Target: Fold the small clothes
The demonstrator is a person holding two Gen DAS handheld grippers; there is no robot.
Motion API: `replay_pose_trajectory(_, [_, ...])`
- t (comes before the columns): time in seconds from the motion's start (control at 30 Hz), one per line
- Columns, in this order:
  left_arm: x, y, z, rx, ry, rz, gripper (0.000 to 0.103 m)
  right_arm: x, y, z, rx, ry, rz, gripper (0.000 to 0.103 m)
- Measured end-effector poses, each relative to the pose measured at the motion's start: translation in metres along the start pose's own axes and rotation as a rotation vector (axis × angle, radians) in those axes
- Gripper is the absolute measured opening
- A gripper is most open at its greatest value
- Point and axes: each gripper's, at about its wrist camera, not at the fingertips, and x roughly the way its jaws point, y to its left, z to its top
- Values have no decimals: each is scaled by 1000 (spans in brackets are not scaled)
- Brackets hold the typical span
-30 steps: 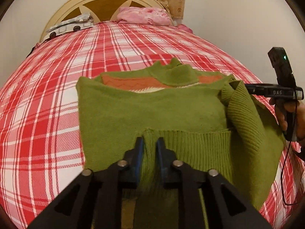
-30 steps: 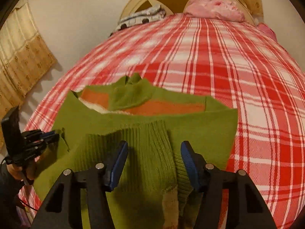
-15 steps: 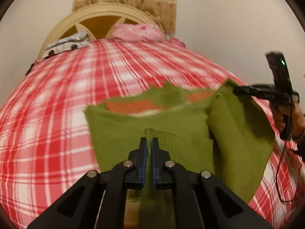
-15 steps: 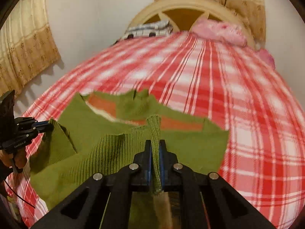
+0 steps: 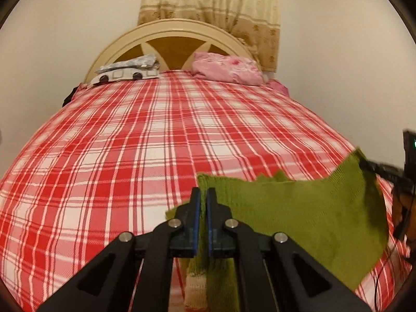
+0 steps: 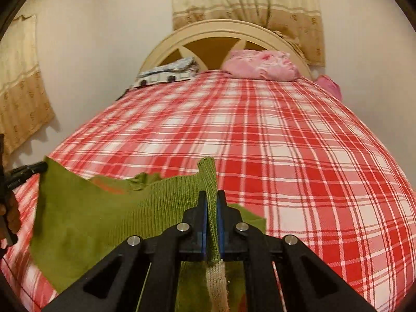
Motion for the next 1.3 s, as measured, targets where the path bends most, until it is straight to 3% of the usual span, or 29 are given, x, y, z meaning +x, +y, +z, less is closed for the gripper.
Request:
replay_pose_trajectory(0.23, [55,7,-14,-13,78,64,5,49,-17,-8,31,64,-47,5])
replay_pose_trajectory(0.6, [77,18,-27,-58,122,109,5,73,-12,-6,-9,80,-82,5])
replay_pose_trajectory(0.7, [81,15,-33,-49,149,133,13,92,-13,-12,-13,185,-51,6])
replay_pose_trajectory(0.77, [77,13,-33,-38,155,157,26,102,-16,-17,-2,241,-55,7])
replay_pose_trajectory(0.83, [60,8,-33,-24,125,171,64,97,-17,-20,-11,248,-65,24])
replay_pose_trajectory(0.87, [52,6,-34,-11,108,187,72,90,-16,-21,-33,238,-84,58])
replay_pose_trajectory(0.9, [36,0,-36,15,68,199,77,80,-15,-22,-51,219,-102,78])
replay_pose_trajectory(1.07, [-4,-18,-61,88,67,201,77,21,-8,-30,-64,159,-63,78])
replay_pose_trajectory(1.13, [-15,-24,-78,95,90,189,77,-1,1,-42,-58,142,-7,78])
replay_pose_trajectory(1.2, [-23,-32,-94,108,102,163,77,-20,16,-60,-79,140,43,78])
replay_pose_trajectory(1.3, [-23,-43,-111,157,120,183,81,-30,36,-88,-131,180,71,78])
